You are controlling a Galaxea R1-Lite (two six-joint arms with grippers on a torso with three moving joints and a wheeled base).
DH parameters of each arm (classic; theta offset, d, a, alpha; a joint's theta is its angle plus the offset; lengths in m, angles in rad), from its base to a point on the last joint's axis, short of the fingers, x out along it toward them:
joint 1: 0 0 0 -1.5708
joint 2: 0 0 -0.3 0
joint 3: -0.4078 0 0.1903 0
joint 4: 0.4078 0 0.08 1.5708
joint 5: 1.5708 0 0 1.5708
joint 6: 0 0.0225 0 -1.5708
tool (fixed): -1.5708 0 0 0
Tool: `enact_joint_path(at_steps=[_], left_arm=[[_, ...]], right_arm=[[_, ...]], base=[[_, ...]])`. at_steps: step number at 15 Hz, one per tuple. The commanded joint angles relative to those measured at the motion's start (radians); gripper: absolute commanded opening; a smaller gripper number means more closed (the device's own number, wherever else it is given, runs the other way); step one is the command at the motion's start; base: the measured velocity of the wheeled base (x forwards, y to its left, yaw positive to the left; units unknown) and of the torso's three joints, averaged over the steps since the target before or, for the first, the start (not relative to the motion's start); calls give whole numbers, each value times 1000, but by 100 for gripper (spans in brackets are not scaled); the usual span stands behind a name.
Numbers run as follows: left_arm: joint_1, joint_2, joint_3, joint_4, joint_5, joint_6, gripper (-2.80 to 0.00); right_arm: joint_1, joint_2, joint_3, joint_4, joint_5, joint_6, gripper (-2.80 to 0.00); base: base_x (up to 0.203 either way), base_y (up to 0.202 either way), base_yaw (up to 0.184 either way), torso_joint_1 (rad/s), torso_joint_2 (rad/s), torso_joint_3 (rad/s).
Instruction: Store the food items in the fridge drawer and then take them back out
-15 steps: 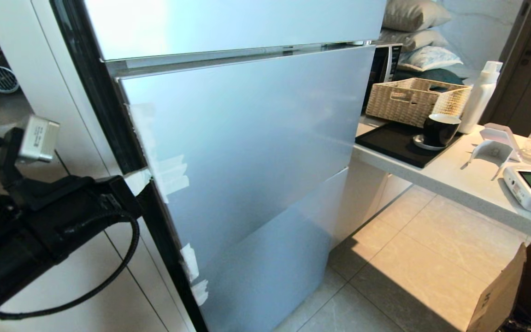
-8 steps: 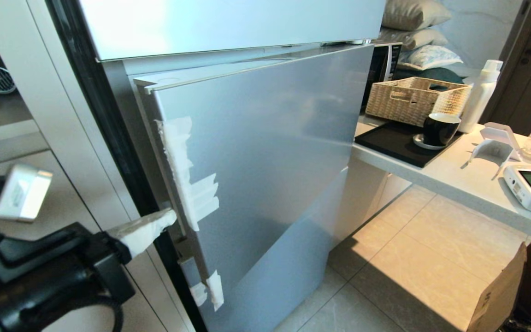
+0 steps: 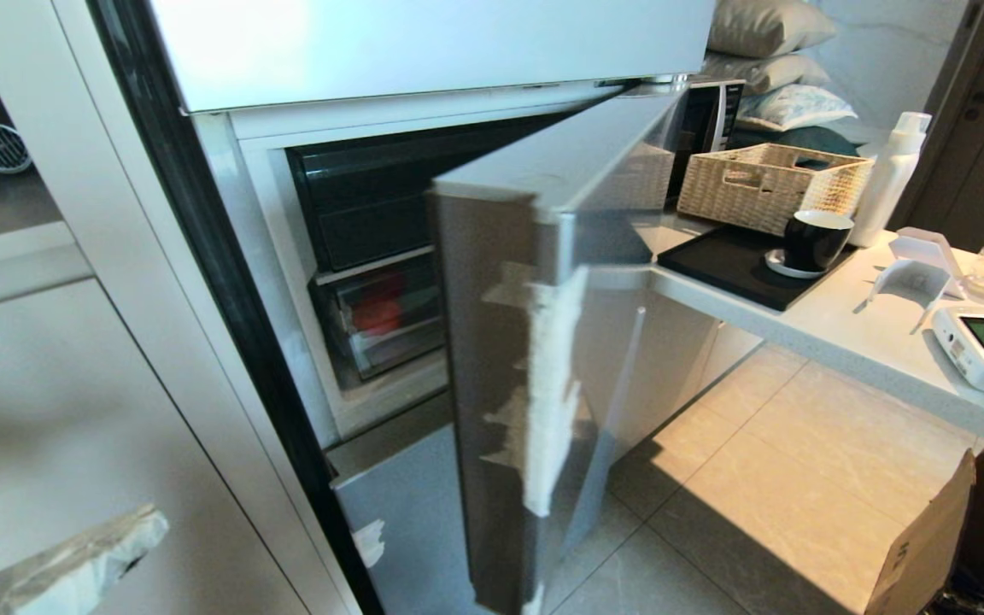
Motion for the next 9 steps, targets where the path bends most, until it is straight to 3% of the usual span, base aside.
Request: enact_joint_path(at_steps=[1, 3, 5, 9], left_arm=[[8, -35, -52, 50, 34, 6, -280], [58, -18, -98, 58, 143, 8, -280], [166, -33, -109, 61, 229, 14, -280], [514, -144, -63, 72, 236, 22, -280]], right_arm=[[0, 2, 0, -1, 0, -1, -280], [0, 2, 0, -1, 0, -1, -280], [0, 2, 0, -1, 0, 1, -280], [0, 2, 0, 0, 0, -1, -280]], base=[[0, 0, 0, 0, 0, 0], [0, 0, 0, 0, 0, 0], [0, 0, 0, 0, 0, 0], [0, 0, 0, 0, 0, 0]])
